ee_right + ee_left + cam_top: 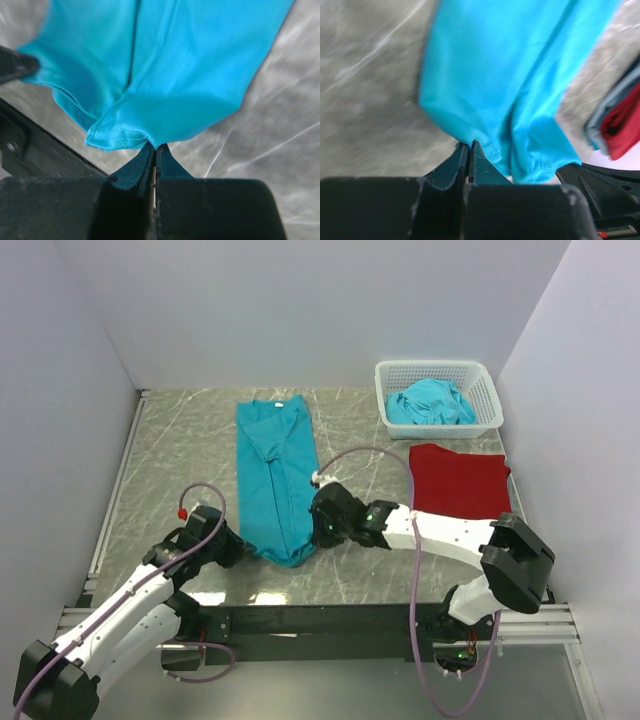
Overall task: Fold and stack the t-shirts
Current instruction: Fold the tshirt
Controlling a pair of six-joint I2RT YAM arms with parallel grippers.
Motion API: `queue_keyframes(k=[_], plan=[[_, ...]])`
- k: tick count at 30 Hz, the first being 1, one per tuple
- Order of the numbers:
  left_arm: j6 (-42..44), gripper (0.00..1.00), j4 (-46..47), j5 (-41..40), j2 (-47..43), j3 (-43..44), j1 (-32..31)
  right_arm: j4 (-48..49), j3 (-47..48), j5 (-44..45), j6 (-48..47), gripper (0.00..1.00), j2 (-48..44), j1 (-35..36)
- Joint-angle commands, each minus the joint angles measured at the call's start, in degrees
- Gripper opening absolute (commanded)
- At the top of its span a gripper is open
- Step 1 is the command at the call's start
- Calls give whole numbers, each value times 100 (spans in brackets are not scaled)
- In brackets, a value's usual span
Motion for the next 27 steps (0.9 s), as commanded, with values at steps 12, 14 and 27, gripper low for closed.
queue_keyframes(k=[12,14,27], plan=[[1137,0,1066,-1752,1474,1607,50,-234,2061,190,-989,0,830,-906],[1286,0,1179,-1832,1676,1791,103,-269,2237,190,-1033,0,953,-1003],[1831,1,2014,-1262,2713,2354,902,-339,3178,-12,-1358,0,1752,-1487]])
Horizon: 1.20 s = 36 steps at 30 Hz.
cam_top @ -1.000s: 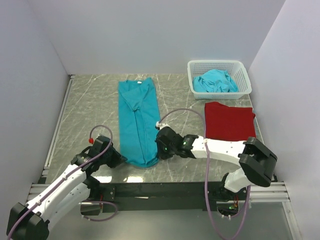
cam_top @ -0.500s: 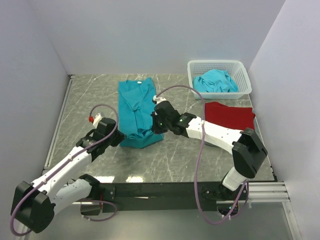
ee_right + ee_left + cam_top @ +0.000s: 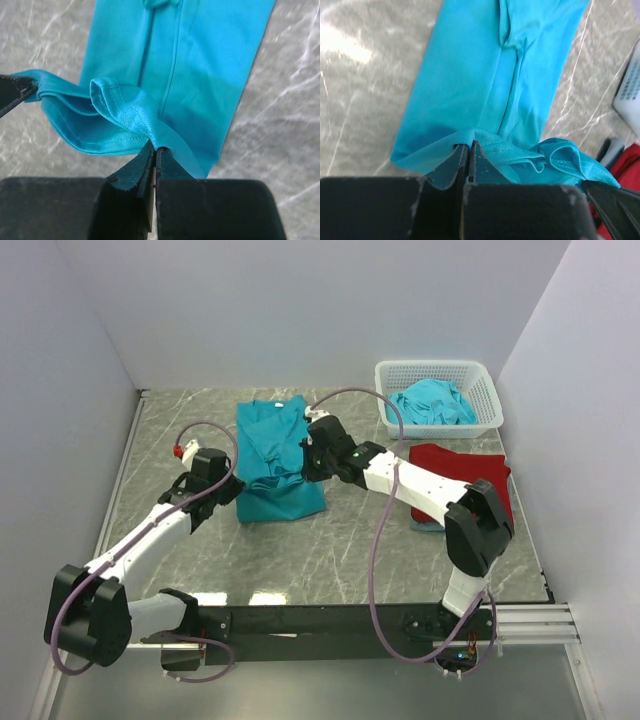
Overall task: Fold and stack the t-shirts
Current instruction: Fold the tshirt
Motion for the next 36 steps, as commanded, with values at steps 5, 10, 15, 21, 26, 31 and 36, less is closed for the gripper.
queue_keyframes(k=[5,10,15,21,26,31,36], plan=[[466,2,704,375,475,449,355,162,620,-295,-292,0,427,-314],[642,11,942,480,844,616,496,215,945,-471,-406,0,805,-419],[800,15,1161,744,1213,774,698,329,1209,-410,-363,0,1042,-481],[1047,9,1355,1025,1706,1029,777,312,1552,-67,-231,0,1420,-560],[1021,8,1425,1078,2031,1161,900,364,1754,-93,-231,0,1631,-630],[985,10,1496,1113,2277,1240,988,391,1921,-128,-187,0,1886,-701],[924,18,1531,1148,2532,1302,1023,434,2062,-163,-125,0,2106,-780]])
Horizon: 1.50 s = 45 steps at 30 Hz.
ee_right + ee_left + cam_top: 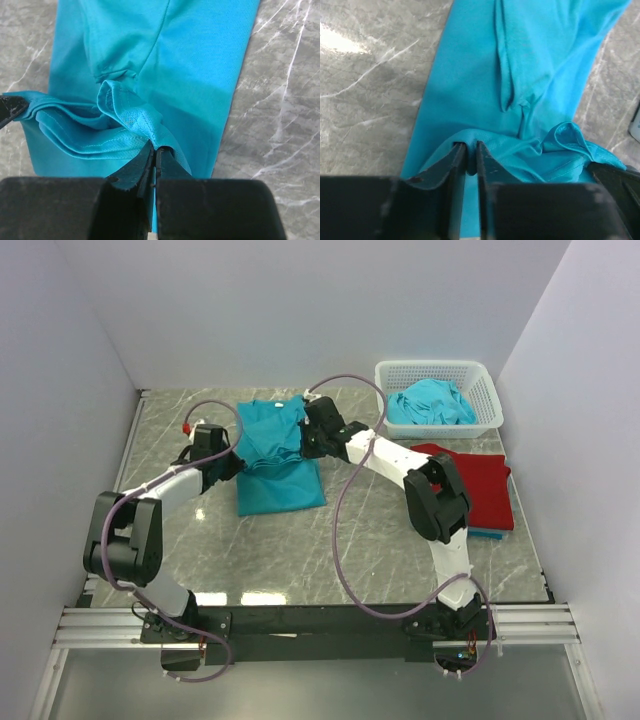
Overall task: Fold and stack the t-shirts
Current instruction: Fold the tshirt
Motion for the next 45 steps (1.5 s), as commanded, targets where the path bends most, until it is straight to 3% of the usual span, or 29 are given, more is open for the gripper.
queue_keyframes(k=[1,5,6,7,8,9,11,13,23,29,33,35,37,41,45], plan=[[-14,21,237,86,106,218,40,236,318,22,56,0,143,-72],[-129,43,605,-2,124,68,66,324,458,-74,65,2,328,-133],[-7,45,676,59,167,94,75,306,502,-92,56,9,424,-142],[38,47,659,51,185,129,75,271,598,-136,39,27,495,-151],[65,48,624,25,203,165,83,262,634,-171,39,27,521,-160],[108,48,615,7,168,208,84,236,669,-180,21,54,539,-177],[153,53,606,-37,107,218,84,192,713,-128,12,72,504,-177],[249,55,466,-46,36,314,84,210,626,-75,-5,76,408,-186],[460,59,105,481,-929,-63,84,736,-1069,-312,108,86,-1110,-168],[294,60,-202,779,-2133,-1010,84,1229,-2678,-277,302,88,-2393,-72],[-31,60,-606,561,-3606,-1662,75,1448,-3722,-206,416,89,-3107,-28],[-189,70,-834,465,-4502,-2065,75,1642,-4040,-119,495,90,-3494,-19],[-286,99,-1036,412,-5076,-2330,75,1712,-4392,-40,487,90,-3801,-19],[-366,100,-1450,175,-6097,-2752,75,1941,-4832,-4,478,91,-4145,-19],[-681,99,-1311,306,-6021,-3060,75,2204,-5140,-390,548,91,-4268,-19]])
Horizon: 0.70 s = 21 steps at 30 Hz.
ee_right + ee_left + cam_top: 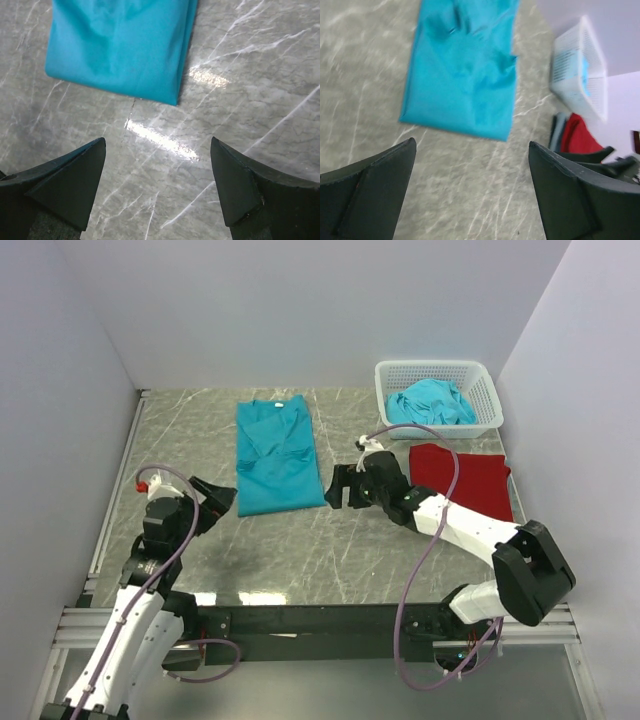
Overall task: Fold and stack the t-shirts
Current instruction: Fold the tshirt
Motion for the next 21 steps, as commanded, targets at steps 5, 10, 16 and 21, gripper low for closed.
queue_keyframes(k=[5,10,16,21], plan=[[-466,99,864,-63,751,-772,16,565,-6,-407,142,91,75,40],[-344,99,1155,-512,1507,-703,7,487,266,-522,212,91,602,66],[-185,98,1419,-424,2562,-404,16,276,662,-416,256,90,1103,119],[-98,92,1628,-459,3160,-211,7,100,890,-249,318,86,1394,128]])
